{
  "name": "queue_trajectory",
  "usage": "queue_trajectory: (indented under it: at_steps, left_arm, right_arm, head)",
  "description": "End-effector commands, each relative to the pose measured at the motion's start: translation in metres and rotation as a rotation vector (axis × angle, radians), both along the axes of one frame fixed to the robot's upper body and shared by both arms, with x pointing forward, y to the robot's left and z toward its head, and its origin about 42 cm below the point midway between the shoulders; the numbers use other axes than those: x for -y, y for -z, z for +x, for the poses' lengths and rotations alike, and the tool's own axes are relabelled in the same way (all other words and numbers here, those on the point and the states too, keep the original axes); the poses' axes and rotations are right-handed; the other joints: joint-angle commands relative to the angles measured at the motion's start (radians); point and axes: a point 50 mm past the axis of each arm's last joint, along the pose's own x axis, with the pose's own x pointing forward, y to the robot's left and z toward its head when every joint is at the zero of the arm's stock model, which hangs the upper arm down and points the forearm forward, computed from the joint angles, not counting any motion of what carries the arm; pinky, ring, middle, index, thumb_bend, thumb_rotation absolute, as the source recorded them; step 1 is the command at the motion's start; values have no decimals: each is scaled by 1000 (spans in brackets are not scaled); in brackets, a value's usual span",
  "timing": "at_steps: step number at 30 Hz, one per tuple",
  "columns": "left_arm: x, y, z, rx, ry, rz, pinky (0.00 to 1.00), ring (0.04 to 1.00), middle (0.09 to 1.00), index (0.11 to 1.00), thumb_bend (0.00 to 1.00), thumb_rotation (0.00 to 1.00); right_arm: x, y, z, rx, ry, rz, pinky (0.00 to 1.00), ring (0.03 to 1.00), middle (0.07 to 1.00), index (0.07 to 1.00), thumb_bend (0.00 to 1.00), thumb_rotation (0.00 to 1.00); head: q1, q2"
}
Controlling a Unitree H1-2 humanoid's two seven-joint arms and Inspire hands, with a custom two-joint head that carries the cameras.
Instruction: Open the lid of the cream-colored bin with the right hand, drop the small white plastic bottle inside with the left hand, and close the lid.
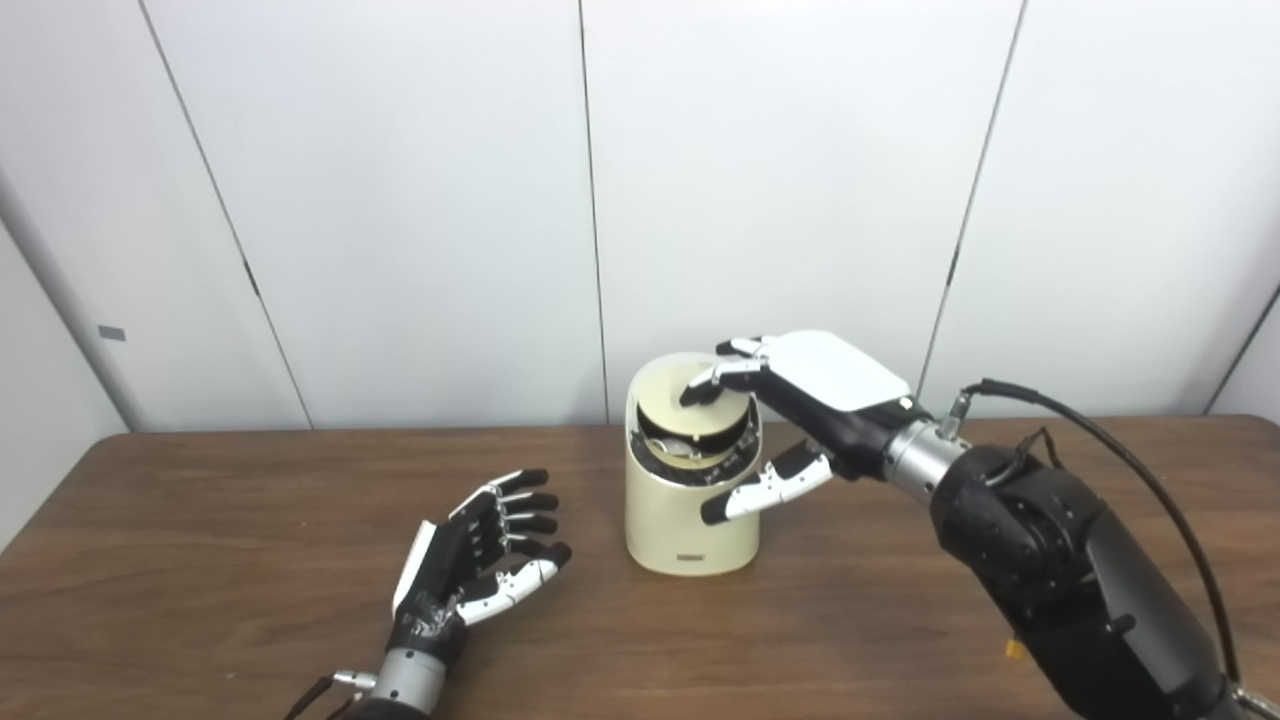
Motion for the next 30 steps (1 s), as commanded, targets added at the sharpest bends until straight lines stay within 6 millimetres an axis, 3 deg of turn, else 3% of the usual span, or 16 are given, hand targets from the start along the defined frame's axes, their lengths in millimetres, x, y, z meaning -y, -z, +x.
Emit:
queue_trajectory:
  at_steps: [1, 18, 30]
  left_arm:
    - [1, -18, 5, 69, -7, -3, 566, 662, 711, 781, 629, 78]
    - [3, -19, 3, 63, -8, -17, 569, 666, 713, 780, 639, 80]
    - [5, -21, 3, 65, -14, -13, 570, 663, 711, 781, 643, 92]
  right_arm:
    - [-1, -21, -3, 86, -27, -2, 958, 935, 756, 743, 688, 528]
    - [-2, -3, -6, 81, -71, -72, 943, 928, 746, 738, 677, 546]
    - [-3, -1, -9, 85, -88, -102, 964, 935, 754, 746, 684, 557]
  head:
    - [1, 7]
    - [12, 21]
    - [19, 30]
